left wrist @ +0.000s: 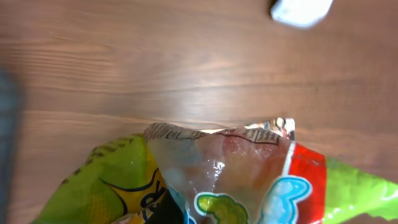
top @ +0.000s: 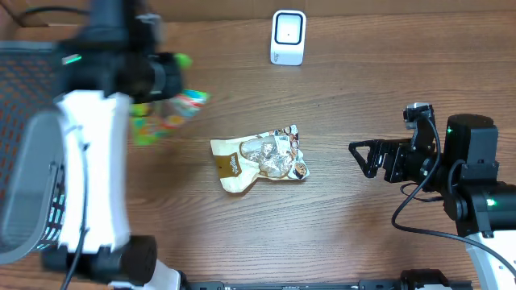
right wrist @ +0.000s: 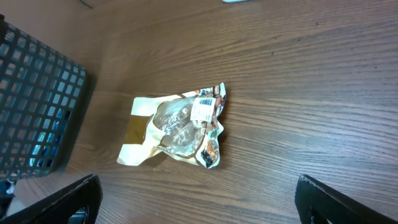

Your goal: Scan the item barcode

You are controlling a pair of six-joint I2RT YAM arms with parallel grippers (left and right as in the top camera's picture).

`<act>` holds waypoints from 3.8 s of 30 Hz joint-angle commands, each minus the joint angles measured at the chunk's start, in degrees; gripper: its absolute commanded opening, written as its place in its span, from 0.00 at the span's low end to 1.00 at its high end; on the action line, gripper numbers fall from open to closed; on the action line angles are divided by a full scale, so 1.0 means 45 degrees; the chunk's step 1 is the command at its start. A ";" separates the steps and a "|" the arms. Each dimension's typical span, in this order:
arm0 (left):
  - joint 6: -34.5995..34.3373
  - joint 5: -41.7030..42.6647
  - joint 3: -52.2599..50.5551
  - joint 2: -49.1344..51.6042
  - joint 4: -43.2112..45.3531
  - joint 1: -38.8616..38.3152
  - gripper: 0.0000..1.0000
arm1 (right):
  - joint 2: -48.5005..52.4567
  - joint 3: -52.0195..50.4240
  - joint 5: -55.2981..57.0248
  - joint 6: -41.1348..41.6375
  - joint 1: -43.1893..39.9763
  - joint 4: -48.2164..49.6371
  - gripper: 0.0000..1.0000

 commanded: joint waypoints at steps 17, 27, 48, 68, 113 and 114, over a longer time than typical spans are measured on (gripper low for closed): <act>-0.0029 0.2914 -0.2030 0.5105 0.1875 -0.3487 0.58 | -0.0034 0.0287 -0.0117 -0.0010 0.0039 0.0068 1.00; 0.0500 0.2239 0.3599 0.3342 -0.1559 -0.1579 0.61 | -0.0034 0.0287 -0.0121 -0.0005 0.0039 0.0063 1.00; 0.0597 -0.0884 0.0709 -0.3283 -0.2730 1.1147 0.76 | -0.0034 0.0287 -0.0121 -0.0010 0.0039 -0.0078 1.00; -0.0160 -0.0680 -0.5527 -0.0403 0.1506 1.3274 0.84 | -0.0034 0.0287 -0.0117 -0.0019 0.0039 -0.0126 1.00; -0.0500 -0.0952 -0.9870 -0.0204 0.6567 1.3250 0.04 | -0.0034 0.0287 -0.0117 -0.0010 0.0039 -0.0369 1.00; -0.0495 -0.0690 -0.9214 -0.0204 0.6101 1.3240 0.04 | -0.0034 0.0287 -0.0117 -0.0010 0.0039 -0.0364 1.00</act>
